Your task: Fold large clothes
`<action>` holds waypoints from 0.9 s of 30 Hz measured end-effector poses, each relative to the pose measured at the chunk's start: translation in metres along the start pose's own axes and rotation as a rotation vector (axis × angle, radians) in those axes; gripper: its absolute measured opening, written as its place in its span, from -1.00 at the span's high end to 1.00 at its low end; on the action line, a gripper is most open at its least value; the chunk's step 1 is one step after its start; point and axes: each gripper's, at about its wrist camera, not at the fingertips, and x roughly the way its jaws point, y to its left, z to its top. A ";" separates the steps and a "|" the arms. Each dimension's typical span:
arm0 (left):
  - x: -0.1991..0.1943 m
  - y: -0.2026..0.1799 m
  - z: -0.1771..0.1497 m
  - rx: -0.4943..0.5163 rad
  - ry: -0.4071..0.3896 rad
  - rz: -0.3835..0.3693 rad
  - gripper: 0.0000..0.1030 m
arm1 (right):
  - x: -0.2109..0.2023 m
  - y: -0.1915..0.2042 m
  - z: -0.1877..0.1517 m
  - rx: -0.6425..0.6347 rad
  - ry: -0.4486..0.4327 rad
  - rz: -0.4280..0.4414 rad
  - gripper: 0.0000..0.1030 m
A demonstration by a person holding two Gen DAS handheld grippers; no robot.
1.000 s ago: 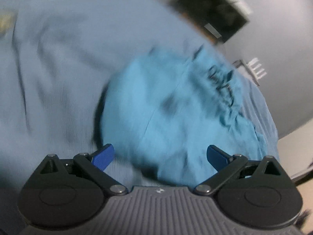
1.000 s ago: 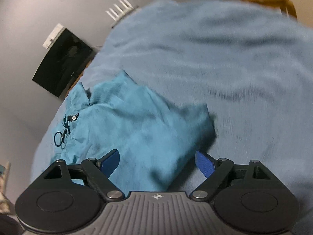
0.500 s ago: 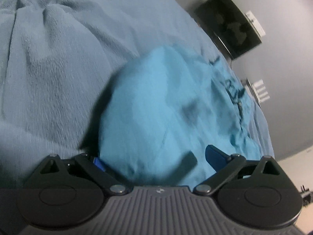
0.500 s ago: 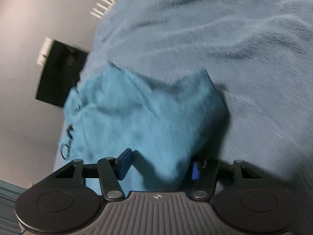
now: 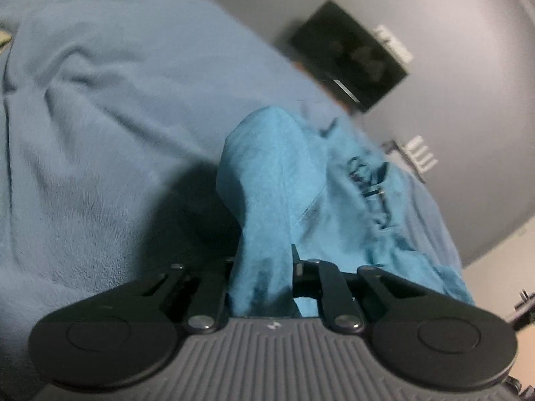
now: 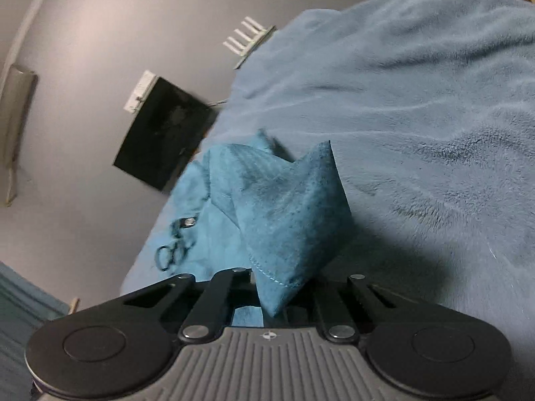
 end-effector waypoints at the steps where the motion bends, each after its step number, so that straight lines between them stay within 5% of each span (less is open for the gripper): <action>1: -0.006 -0.002 0.004 0.011 0.006 -0.008 0.84 | -0.007 0.003 -0.001 0.002 0.010 0.007 0.86; 7: -0.051 0.012 0.025 0.056 0.058 -0.015 0.84 | -0.051 0.023 0.003 -0.056 0.098 -0.014 0.85; 10: -0.052 0.020 0.030 0.041 0.124 0.041 0.81 | -0.065 0.032 0.007 -0.126 0.161 -0.065 0.76; 13: -0.050 0.017 0.034 0.073 0.169 0.167 0.51 | -0.074 0.039 0.013 -0.140 0.143 -0.149 0.23; 15: -0.061 0.016 0.036 0.099 0.126 0.231 0.27 | -0.081 0.044 0.023 -0.141 0.089 -0.194 -0.26; 17: -0.073 0.013 0.043 0.121 0.050 0.283 -0.23 | -0.086 0.049 0.025 -0.167 0.038 -0.214 -0.45; 19: -0.084 0.003 0.050 0.180 -0.030 0.315 -0.27 | -0.090 0.059 0.030 -0.231 -0.024 -0.247 -0.56; 22: -0.083 -0.018 0.053 0.279 -0.061 0.298 -0.33 | -0.082 0.074 0.034 -0.354 -0.073 -0.265 -0.58; 27: -0.050 -0.076 0.037 0.437 -0.012 0.174 -0.52 | -0.050 0.116 0.015 -0.654 -0.031 -0.235 -0.56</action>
